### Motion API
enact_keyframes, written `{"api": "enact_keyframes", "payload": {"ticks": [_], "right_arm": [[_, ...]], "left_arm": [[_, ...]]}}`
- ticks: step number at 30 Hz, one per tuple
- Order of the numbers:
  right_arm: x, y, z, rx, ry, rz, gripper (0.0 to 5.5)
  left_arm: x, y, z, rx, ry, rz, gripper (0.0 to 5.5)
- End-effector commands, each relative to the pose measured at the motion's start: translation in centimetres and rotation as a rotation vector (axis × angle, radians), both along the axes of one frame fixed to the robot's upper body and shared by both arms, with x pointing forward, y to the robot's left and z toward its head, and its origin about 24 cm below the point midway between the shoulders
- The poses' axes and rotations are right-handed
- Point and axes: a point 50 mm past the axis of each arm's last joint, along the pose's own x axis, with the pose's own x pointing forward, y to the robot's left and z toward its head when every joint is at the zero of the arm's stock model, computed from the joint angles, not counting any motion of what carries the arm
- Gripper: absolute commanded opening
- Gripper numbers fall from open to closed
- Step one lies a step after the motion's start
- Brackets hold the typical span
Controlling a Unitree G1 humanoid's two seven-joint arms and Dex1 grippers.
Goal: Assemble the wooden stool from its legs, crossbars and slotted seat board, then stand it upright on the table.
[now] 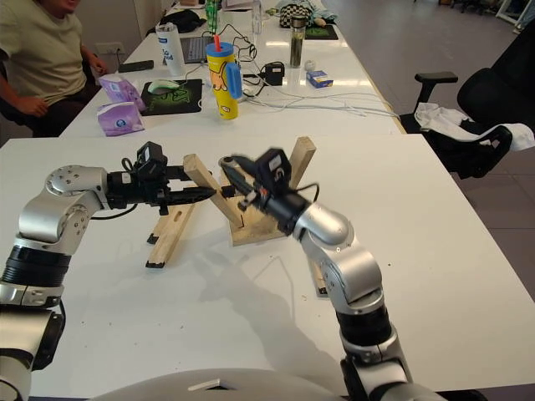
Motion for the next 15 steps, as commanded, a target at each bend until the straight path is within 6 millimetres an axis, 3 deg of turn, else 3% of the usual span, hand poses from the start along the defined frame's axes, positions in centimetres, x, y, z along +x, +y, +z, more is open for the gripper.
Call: {"api": "enact_keyframes", "payload": {"ticks": [1,2,3,5,7,10,13,15], "right_arm": [[1.3,1.4,0.8,-0.014,-0.1,-0.093,1.22],[2.4,1.8,-2.4,-0.119,0.001,-0.135,1.22],[3.1,1.9,-7.2,-0.288,0.172,-0.178,1.22],[1.6,0.2,-16.1,-0.558,0.481,-0.208,1.22],[0.0,-0.8,-19.3,-0.618,0.609,-0.202,1.22],[0.7,-0.7,-18.2,-0.575,0.555,-0.2,1.22],[1.5,0.5,-13.7,-0.286,0.384,-0.157,1.22],[1.0,0.3,-10.6,-0.085,0.291,-0.118,1.22]], "left_arm": [[-0.9,0.2,-4.9,0.098,0.222,0.018,2.06],[-0.8,0.1,-4.9,0.098,0.222,0.013,2.06],[-0.7,-0.1,-4.8,0.098,0.221,0.007,2.06],[-0.3,-0.8,-4.6,0.098,0.218,-0.017,2.06],[-0.1,-1.0,-4.4,0.095,0.209,-0.023,2.06],[0.0,-0.9,-4.6,0.089,0.207,-0.016,2.06],[-0.1,-0.7,-4.9,0.075,0.209,0.003,2.06],[-0.2,-0.5,-4.6,0.056,0.205,0.006,2.06]]}}
